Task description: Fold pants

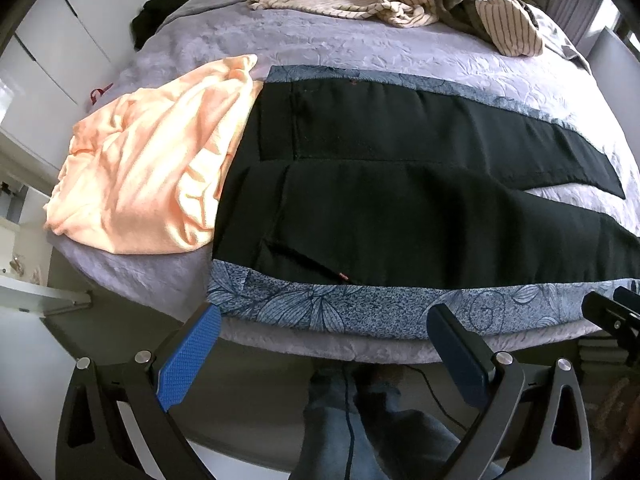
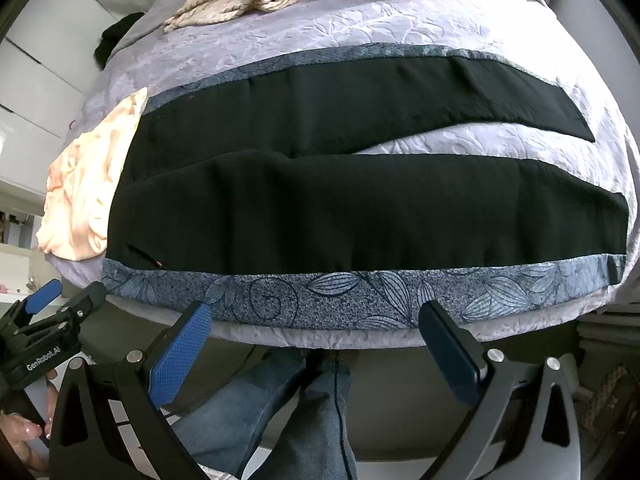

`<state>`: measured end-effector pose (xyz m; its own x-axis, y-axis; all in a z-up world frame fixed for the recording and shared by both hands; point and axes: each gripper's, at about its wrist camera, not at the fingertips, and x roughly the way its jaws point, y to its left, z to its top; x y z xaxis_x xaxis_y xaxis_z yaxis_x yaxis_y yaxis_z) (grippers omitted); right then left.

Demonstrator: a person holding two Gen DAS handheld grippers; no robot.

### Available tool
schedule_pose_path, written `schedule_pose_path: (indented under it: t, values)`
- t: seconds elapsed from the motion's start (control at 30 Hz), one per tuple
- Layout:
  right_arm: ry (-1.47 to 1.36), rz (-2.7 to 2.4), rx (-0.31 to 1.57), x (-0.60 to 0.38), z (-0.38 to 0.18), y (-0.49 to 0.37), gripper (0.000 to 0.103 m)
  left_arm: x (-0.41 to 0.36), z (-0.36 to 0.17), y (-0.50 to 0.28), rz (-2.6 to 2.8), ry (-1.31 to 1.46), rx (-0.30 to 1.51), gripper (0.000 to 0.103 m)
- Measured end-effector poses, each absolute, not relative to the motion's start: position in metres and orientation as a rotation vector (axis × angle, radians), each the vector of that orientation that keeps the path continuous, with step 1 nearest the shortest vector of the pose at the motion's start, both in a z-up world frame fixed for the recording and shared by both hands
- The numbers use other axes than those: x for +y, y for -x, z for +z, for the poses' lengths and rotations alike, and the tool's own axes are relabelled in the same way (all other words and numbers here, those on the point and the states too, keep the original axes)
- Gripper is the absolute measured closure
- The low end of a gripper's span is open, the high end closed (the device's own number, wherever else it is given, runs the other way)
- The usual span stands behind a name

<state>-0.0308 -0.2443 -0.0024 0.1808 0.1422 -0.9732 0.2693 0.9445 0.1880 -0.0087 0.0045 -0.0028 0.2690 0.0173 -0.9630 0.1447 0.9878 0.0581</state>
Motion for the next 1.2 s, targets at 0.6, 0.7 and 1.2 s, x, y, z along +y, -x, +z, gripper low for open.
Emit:
schedule_pose_path:
  t: [0.6,0.7,1.2]
  values:
    - [-0.343,-0.102,1.393,-0.2476,-0.0015,0.0356,0.0,0.0045,-0.0017,0.0132,-0.074,-0.144,1.298,0.0]
    - [-0.343,-0.103,1.393,-0.2473,-0.0014,0.0358,0.0,0.0041,-0.0012,0.0134,-0.074,-0.148,1.296,0.0]
    - [-0.322,-0.106,1.397,-0.2494,-0.0022,0.0349,0.0,0.0032,-0.0008,0.0132,-0.067,-0.148,1.296,0.0]
